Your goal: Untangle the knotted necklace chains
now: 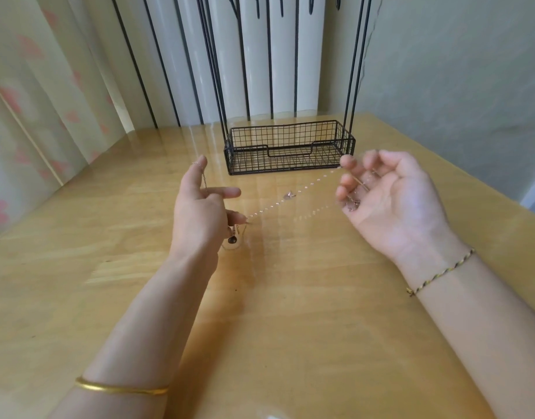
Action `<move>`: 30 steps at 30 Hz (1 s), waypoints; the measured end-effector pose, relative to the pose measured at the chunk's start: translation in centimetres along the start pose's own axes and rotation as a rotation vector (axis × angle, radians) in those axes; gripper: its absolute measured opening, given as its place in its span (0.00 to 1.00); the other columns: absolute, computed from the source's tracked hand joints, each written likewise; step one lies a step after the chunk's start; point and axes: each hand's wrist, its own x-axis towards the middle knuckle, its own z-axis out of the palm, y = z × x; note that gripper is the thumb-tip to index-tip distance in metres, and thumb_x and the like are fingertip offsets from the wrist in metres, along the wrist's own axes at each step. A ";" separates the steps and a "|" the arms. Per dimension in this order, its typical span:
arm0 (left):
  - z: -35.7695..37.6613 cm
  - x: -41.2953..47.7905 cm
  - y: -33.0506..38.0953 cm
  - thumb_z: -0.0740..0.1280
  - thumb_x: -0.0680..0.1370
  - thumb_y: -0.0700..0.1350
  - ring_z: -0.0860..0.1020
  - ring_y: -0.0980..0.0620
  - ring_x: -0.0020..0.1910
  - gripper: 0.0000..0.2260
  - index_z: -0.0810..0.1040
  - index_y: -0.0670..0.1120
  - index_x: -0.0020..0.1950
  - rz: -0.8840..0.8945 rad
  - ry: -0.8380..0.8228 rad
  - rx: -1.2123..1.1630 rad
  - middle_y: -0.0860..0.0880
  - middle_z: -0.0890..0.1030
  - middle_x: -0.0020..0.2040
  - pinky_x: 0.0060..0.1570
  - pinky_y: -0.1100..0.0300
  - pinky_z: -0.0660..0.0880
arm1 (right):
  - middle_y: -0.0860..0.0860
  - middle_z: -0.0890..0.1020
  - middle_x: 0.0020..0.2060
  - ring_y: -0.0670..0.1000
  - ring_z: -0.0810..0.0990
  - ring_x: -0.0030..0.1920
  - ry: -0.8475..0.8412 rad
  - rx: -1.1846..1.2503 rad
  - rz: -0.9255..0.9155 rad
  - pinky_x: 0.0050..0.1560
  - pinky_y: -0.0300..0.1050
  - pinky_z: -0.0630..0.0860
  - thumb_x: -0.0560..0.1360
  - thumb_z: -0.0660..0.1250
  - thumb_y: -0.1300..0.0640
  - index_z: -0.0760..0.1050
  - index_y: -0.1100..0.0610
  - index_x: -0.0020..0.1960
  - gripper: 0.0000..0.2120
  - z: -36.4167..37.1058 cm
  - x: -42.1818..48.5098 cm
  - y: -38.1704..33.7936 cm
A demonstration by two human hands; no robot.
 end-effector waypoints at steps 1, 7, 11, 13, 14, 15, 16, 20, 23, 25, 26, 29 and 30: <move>0.0 0.0 0.0 0.50 0.77 0.30 0.76 0.59 0.26 0.31 0.60 0.58 0.75 -0.019 -0.005 -0.023 0.49 0.81 0.50 0.22 0.67 0.68 | 0.50 0.80 0.34 0.49 0.74 0.34 0.018 0.039 -0.006 0.39 0.41 0.72 0.76 0.54 0.56 0.65 0.54 0.32 0.13 -0.1 0.0 -0.1; -0.1 0.4 -0.3 0.54 0.79 0.33 0.77 0.57 0.35 0.28 0.61 0.57 0.74 -0.036 0.003 -0.080 0.50 0.82 0.48 0.27 0.64 0.68 | 0.49 0.66 0.24 0.47 0.63 0.22 0.157 -0.100 -0.090 0.26 0.36 0.67 0.76 0.54 0.58 0.62 0.54 0.33 0.13 -0.2 0.2 0.0; 0.1 0.5 -0.6 0.61 0.79 0.37 0.76 0.57 0.34 0.18 0.72 0.51 0.66 0.015 -0.034 -0.032 0.50 0.83 0.45 0.30 0.65 0.69 | 0.51 0.74 0.28 0.44 0.65 0.21 0.118 -1.011 -0.334 0.24 0.40 0.61 0.74 0.62 0.57 0.67 0.53 0.38 0.07 -0.3 -0.2 1.3; 0.1 0.5 -0.7 0.64 0.78 0.38 0.75 0.58 0.33 0.12 0.77 0.48 0.60 0.051 -0.042 -0.007 0.51 0.83 0.42 0.32 0.65 0.69 | 0.48 0.79 0.31 0.45 0.73 0.27 -0.058 -1.416 -0.376 0.31 0.43 0.68 0.72 0.67 0.48 0.72 0.50 0.44 0.07 -0.1 -0.8 1.8; 0.2 0.6 -0.8 0.64 0.78 0.39 0.75 0.59 0.33 0.10 0.78 0.47 0.58 0.068 -0.036 -0.001 0.51 0.83 0.41 0.33 0.65 0.69 | 0.46 0.79 0.32 0.44 0.75 0.31 -0.141 -1.572 -0.340 0.34 0.42 0.70 0.69 0.68 0.42 0.74 0.48 0.44 0.11 0.0 -1.1 1.9; 0.1 0.7 -0.8 0.65 0.78 0.39 0.75 0.61 0.32 0.09 0.78 0.47 0.57 0.087 -0.024 0.005 0.51 0.83 0.41 0.33 0.66 0.69 | 0.44 0.79 0.32 0.42 0.76 0.34 -0.199 -1.687 -0.295 0.35 0.41 0.70 0.67 0.68 0.37 0.77 0.46 0.42 0.13 0.1 -1.4 2.0; 0.1 0.7 -0.8 0.65 0.78 0.40 0.75 0.62 0.32 0.08 0.78 0.47 0.56 0.104 -0.009 0.010 0.52 0.83 0.41 0.34 0.66 0.69 | 0.42 0.79 0.32 0.40 0.75 0.35 -0.227 -1.759 -0.270 0.36 0.40 0.69 0.66 0.69 0.36 0.78 0.44 0.40 0.13 0.3 -1.6 2.0; -0.1 0.8 -0.5 0.64 0.79 0.42 0.74 0.63 0.29 0.04 0.78 0.48 0.50 0.129 0.031 0.040 0.52 0.82 0.40 0.30 0.68 0.69 | 0.44 0.73 0.24 0.43 0.70 0.29 -0.216 -1.618 -0.376 0.32 0.41 0.63 0.69 0.71 0.44 0.79 0.44 0.37 0.05 0.2 -1.3 2.0; 0.0 0.6 -0.5 0.64 0.79 0.44 0.73 0.60 0.28 0.05 0.77 0.47 0.45 0.119 0.025 0.108 0.52 0.81 0.38 0.30 0.63 0.68 | 0.43 0.72 0.21 0.45 0.68 0.25 -0.173 -1.384 -0.411 0.33 0.43 0.66 0.70 0.72 0.49 0.81 0.49 0.37 0.05 -0.1 -0.8 1.9; 0.0 0.5 -0.5 0.64 0.79 0.46 0.73 0.57 0.29 0.07 0.76 0.45 0.43 0.133 0.005 0.178 0.50 0.81 0.37 0.32 0.60 0.69 | 0.48 0.81 0.28 0.52 0.77 0.32 -0.183 -1.255 -0.374 0.40 0.51 0.76 0.69 0.72 0.52 0.82 0.51 0.37 0.04 0.1 -0.7 1.9; 0.1 0.5 -0.6 0.65 0.78 0.47 0.74 0.55 0.30 0.08 0.75 0.44 0.42 0.152 -0.008 0.215 0.49 0.80 0.38 0.33 0.58 0.69 | 0.52 0.82 0.31 0.54 0.79 0.35 -0.180 -1.200 -0.350 0.42 0.53 0.77 0.69 0.72 0.55 0.82 0.52 0.36 0.04 0.3 -0.8 1.9; 0.2 0.2 -0.4 0.66 0.77 0.47 0.74 0.51 0.34 0.08 0.75 0.44 0.42 0.228 -0.076 0.299 0.48 0.79 0.37 0.35 0.57 0.69 | 0.47 0.76 0.23 0.45 0.72 0.27 -0.152 -1.058 -0.286 0.33 0.39 0.68 0.70 0.70 0.62 0.81 0.58 0.35 0.05 0.3 -0.9 1.6; 0.3 0.0 -0.2 0.66 0.76 0.46 0.74 0.52 0.35 0.07 0.76 0.44 0.42 0.243 -0.111 0.321 0.49 0.78 0.36 0.35 0.58 0.69 | 0.46 0.75 0.23 0.44 0.71 0.27 -0.131 -1.036 -0.289 0.32 0.37 0.67 0.70 0.70 0.62 0.80 0.59 0.35 0.06 0.2 -0.9 1.6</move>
